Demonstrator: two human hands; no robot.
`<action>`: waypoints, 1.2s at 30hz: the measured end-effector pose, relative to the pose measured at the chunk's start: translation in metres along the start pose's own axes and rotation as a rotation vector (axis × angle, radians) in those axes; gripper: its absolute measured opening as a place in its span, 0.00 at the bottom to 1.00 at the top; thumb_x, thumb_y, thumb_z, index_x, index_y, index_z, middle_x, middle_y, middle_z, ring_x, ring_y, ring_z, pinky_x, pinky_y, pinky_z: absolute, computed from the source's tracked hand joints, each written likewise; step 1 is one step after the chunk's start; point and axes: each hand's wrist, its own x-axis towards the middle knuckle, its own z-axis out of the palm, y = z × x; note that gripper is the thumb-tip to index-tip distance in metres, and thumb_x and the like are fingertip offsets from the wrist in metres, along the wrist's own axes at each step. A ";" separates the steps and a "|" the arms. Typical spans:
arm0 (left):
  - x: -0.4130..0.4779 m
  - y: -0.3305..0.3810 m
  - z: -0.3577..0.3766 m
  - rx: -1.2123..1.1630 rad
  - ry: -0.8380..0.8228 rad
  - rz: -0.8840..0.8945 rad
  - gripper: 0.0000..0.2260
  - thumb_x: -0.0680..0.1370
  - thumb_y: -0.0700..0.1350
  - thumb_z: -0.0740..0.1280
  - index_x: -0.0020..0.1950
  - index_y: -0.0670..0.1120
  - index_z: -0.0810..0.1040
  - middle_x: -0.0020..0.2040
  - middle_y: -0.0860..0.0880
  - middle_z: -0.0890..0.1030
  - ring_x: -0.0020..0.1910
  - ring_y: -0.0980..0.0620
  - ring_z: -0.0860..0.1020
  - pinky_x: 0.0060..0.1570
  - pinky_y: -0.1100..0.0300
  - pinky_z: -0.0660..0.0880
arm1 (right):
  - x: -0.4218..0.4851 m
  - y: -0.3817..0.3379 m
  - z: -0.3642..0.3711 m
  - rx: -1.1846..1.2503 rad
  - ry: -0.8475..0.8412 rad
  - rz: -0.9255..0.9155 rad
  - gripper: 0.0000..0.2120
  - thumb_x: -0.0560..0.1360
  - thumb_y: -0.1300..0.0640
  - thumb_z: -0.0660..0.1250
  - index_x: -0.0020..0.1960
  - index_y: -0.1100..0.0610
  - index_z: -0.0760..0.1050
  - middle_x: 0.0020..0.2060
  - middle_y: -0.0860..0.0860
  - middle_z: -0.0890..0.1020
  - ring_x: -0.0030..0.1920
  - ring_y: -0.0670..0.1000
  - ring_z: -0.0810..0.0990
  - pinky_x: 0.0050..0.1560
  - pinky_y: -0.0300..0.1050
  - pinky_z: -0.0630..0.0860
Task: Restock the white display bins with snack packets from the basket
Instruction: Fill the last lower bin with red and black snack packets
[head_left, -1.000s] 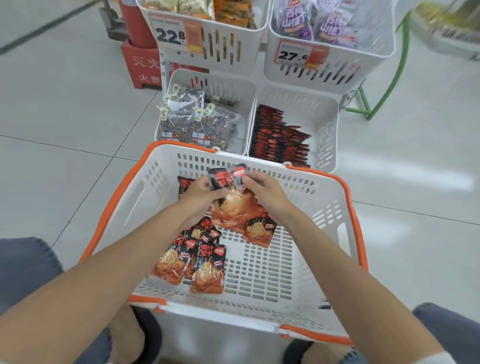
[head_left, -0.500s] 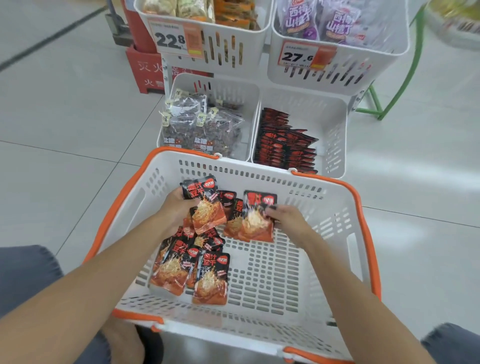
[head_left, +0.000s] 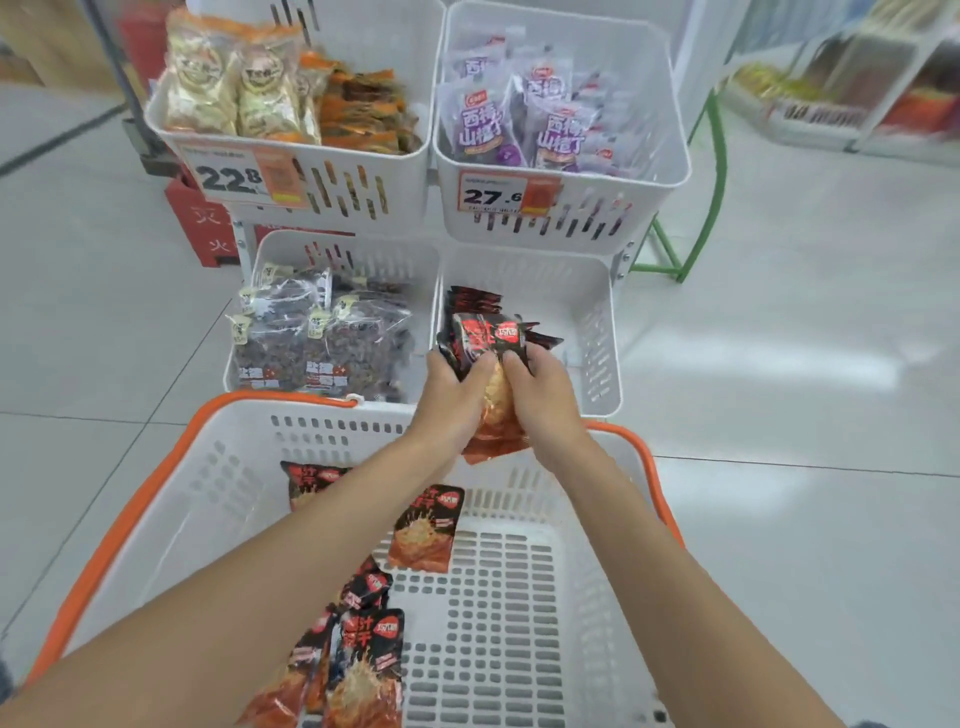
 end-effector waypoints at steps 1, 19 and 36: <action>0.010 0.005 0.007 0.092 0.021 0.057 0.18 0.82 0.52 0.60 0.69 0.46 0.63 0.59 0.52 0.72 0.54 0.59 0.75 0.53 0.61 0.66 | 0.009 -0.004 -0.013 0.095 -0.074 0.048 0.06 0.78 0.60 0.63 0.47 0.58 0.78 0.38 0.53 0.82 0.41 0.54 0.80 0.46 0.51 0.76; 0.206 -0.022 0.005 1.129 -0.162 0.552 0.41 0.75 0.67 0.58 0.80 0.46 0.51 0.80 0.46 0.56 0.78 0.47 0.55 0.77 0.50 0.53 | 0.201 0.068 -0.064 -0.058 -0.172 -0.067 0.18 0.72 0.70 0.71 0.59 0.60 0.73 0.48 0.46 0.80 0.44 0.34 0.80 0.48 0.30 0.76; 0.214 -0.044 0.001 1.494 -0.166 0.770 0.34 0.79 0.64 0.39 0.80 0.46 0.57 0.78 0.48 0.61 0.77 0.51 0.58 0.74 0.54 0.50 | 0.219 0.090 -0.057 -0.369 -0.577 0.153 0.31 0.76 0.37 0.62 0.76 0.42 0.58 0.68 0.42 0.66 0.66 0.44 0.66 0.63 0.43 0.66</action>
